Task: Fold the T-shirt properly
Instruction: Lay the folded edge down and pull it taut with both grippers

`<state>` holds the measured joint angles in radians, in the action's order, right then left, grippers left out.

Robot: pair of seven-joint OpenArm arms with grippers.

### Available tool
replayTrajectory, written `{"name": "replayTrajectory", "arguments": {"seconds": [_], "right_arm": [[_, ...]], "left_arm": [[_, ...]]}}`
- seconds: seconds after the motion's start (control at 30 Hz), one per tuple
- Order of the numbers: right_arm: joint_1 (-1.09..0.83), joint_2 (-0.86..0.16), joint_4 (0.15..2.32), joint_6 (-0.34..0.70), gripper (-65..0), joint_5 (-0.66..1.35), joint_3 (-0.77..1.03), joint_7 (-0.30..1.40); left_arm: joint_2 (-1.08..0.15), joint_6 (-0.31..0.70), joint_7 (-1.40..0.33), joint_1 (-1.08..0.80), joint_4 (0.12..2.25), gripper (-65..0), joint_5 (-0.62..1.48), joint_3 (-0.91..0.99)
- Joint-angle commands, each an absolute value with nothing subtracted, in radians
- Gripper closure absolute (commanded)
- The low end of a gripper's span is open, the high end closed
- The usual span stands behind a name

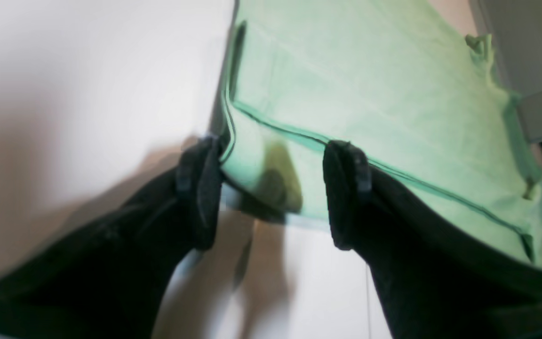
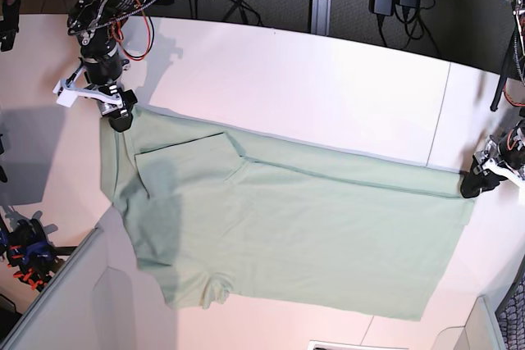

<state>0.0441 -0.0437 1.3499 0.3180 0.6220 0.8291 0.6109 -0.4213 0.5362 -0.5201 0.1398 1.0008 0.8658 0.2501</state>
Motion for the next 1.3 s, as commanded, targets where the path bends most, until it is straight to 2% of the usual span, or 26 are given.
{"name": "replayTrajectory", "arguments": {"seconds": [0.0,0.17,0.23,0.3,0.37,0.4,0.43,0.53,0.7,0.9,1.07,1.27], "right_arm": [[0.049,-0.049,1.357,0.318,-34.7,0.625,0.829,0.627],[0.049,-0.049,1.357,0.318,-34.2,0.660,0.829,0.627],[0.050,-0.049,1.357,0.318,-28.2,0.674,0.829,0.626],[0.050,-0.049,1.357,0.318,-15.9,0.695,0.829,0.625],[0.056,-0.050,1.357,0.319,-0.6,0.707,0.829,0.626],[0.058,-0.050,1.357,0.319,0.0,0.707,0.829,0.626],[0.058,-0.050,1.357,0.319,0.0,0.707,0.829,0.627],[0.057,-0.054,1.358,0.319,0.0,0.707,0.829,0.645],[0.015,-0.081,1.392,0.323,0.0,0.756,0.829,0.678],[-0.099,-0.083,1.520,0.330,0.0,0.786,0.829,0.694],[-0.203,-0.093,1.616,0.330,0.0,0.804,0.829,0.708],[-0.307,-0.128,1.670,0.330,0.0,0.812,0.829,0.708]], "left_arm": [[-0.434,0.520,-0.518,0.155,1.014,-37.2,0.857,0.247],[-0.432,0.492,-0.512,0.155,1.014,-37.2,0.824,0.201],[-0.429,0.492,-0.510,0.155,1.014,-36.5,0.815,0.180],[-0.424,0.492,-0.486,0.155,1.014,-26.8,0.789,0.167],[-0.418,0.494,-0.455,0.155,1.014,-10.5,0.776,0.163],[-0.418,0.501,-0.448,0.155,1.015,-2.7,0.773,0.163],[-0.418,0.528,-0.448,0.155,1.015,0.0,0.767,0.163],[-0.428,0.698,-0.445,0.155,1.015,0.0,0.766,0.181],[-0.467,0.698,-0.494,0.131,1.055,0.0,0.835,0.199],[-0.535,0.698,-0.562,0.020,1.229,0.0,0.941,0.199],[-0.578,0.698,-0.566,-0.108,1.387,0.0,0.943,0.199],[-0.584,0.698,-0.567,-0.233,1.468,0.0,0.944,0.219]]}}
